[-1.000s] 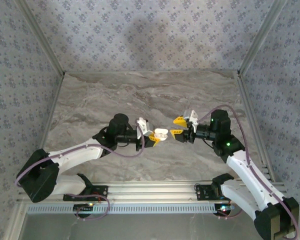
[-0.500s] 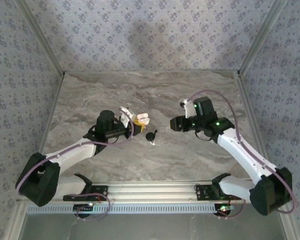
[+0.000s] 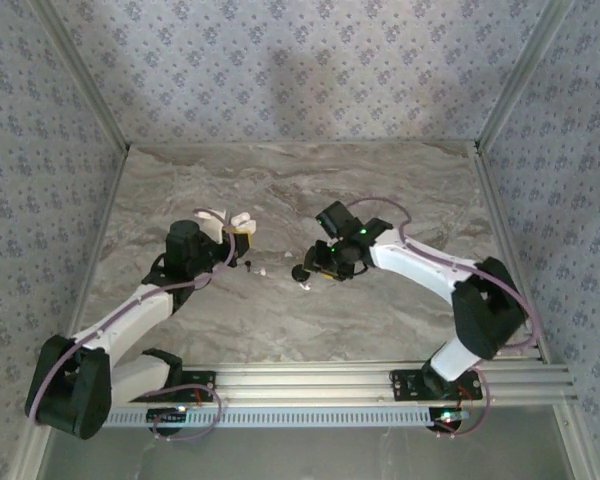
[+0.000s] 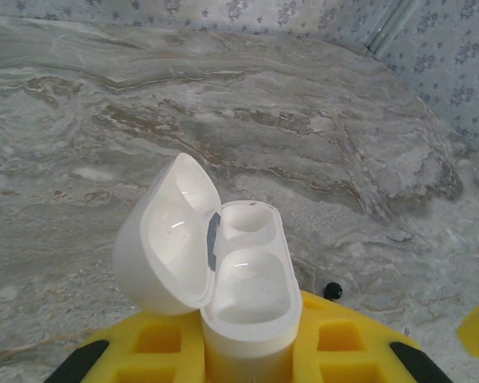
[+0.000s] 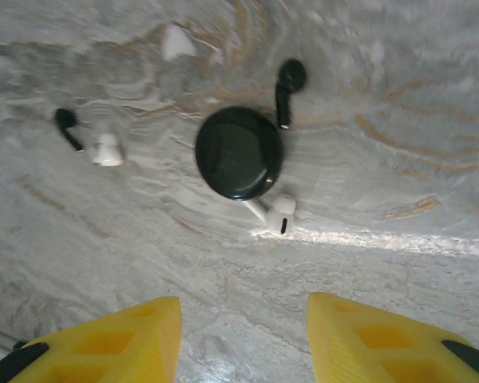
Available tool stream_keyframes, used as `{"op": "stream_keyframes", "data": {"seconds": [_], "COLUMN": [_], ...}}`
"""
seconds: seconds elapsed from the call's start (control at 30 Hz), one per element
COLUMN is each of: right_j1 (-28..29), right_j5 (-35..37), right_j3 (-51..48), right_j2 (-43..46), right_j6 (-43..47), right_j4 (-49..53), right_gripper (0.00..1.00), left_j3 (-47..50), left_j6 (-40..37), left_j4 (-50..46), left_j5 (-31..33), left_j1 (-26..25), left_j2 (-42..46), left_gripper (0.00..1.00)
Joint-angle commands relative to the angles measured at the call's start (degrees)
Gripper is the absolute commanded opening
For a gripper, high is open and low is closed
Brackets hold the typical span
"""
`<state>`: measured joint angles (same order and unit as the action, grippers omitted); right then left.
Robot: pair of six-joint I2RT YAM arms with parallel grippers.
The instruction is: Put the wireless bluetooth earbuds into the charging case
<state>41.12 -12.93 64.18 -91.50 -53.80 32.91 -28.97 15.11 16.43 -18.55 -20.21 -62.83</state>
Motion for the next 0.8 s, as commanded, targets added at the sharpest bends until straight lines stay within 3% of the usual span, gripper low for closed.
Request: {"op": "stream_keyframes", "data": {"seconds": [0.0,0.23,0.77], "right_j1": [0.27,-0.36,2.2], "right_j5": [-0.26,-1.28,-1.86], "right_j3": [3.63,9.36,8.34], "right_j2": [-3.86,-10.8,-16.73], "right_j6": [-5.81,-4.94,-7.84], "right_j4": [1.8,3.99,5.36], "right_gripper": [0.46,0.47,0.39], "left_j3": [0.99,2.06,0.12], "left_j6": [0.54,-1.57,-4.52], "left_j4": [-1.2,1.42,-2.81], "left_j5": [1.78,-1.58,-1.66], "left_j1": [1.43,2.1,2.94], "left_j2": [2.13,2.89,3.15], "left_gripper": [0.15,0.15,0.15]}}
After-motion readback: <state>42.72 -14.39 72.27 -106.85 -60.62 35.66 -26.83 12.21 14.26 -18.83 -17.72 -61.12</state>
